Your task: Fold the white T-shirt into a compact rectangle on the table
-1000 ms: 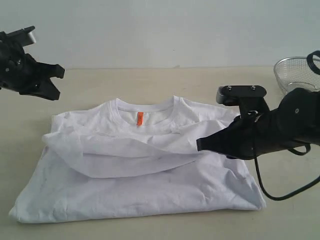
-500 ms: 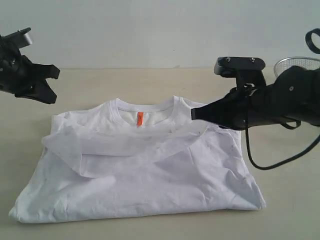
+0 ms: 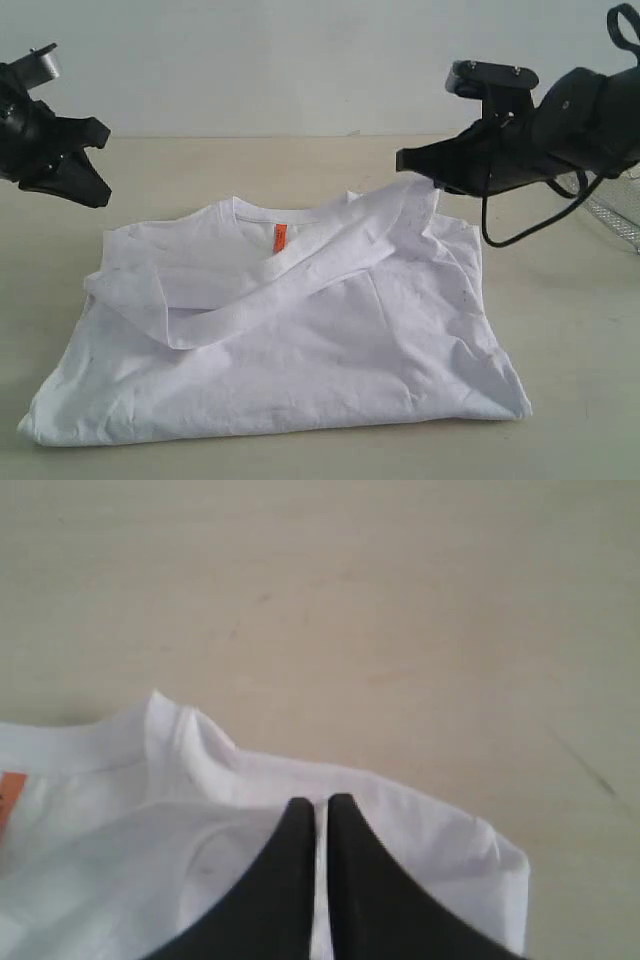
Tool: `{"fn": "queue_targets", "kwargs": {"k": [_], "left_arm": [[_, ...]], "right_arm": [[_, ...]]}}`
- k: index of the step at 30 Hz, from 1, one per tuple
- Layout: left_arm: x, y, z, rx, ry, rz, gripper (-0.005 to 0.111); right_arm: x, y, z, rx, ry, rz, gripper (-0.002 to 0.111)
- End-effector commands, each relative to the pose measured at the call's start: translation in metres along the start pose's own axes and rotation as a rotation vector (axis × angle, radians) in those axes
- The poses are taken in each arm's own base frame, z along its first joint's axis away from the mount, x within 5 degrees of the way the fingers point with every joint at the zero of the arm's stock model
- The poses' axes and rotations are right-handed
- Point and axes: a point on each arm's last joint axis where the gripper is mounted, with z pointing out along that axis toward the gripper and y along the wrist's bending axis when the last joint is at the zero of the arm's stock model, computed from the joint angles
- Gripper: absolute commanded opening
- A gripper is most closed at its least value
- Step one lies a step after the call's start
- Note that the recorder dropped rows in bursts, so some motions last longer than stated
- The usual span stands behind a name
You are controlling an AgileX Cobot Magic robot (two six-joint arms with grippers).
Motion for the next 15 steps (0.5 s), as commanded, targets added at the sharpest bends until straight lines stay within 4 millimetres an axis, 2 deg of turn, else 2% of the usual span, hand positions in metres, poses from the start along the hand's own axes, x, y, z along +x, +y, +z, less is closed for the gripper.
{"fn": "queue_targets", "kwargs": {"k": [1,5,11,13,15], "left_arm": [[0.001,-0.011,-0.020,0.013,-0.021,0.028,0.005],[0.004,-0.016,-0.028,0.018,-0.015,0.043,0.005],[0.005,-0.018,-0.033,0.020,-0.020,0.050,0.005],[0.005,-0.019,-0.033,0.021,-0.017,0.050,0.005],[0.005,-0.019,-0.033,0.022,-0.014,0.049,0.005]], "right_arm": [[-0.020,0.003,-0.004,-0.019,-0.036,-0.006,0.000],[-0.020,0.006,-0.005,-0.038,0.000,-0.037,0.000],[-0.011,0.006,-0.005,-0.051,0.098,-0.125,0.000],[-0.010,0.006,-0.005,-0.051,0.100,-0.137,0.007],[-0.010,0.006,-0.005,-0.053,0.101,-0.154,0.023]]}}
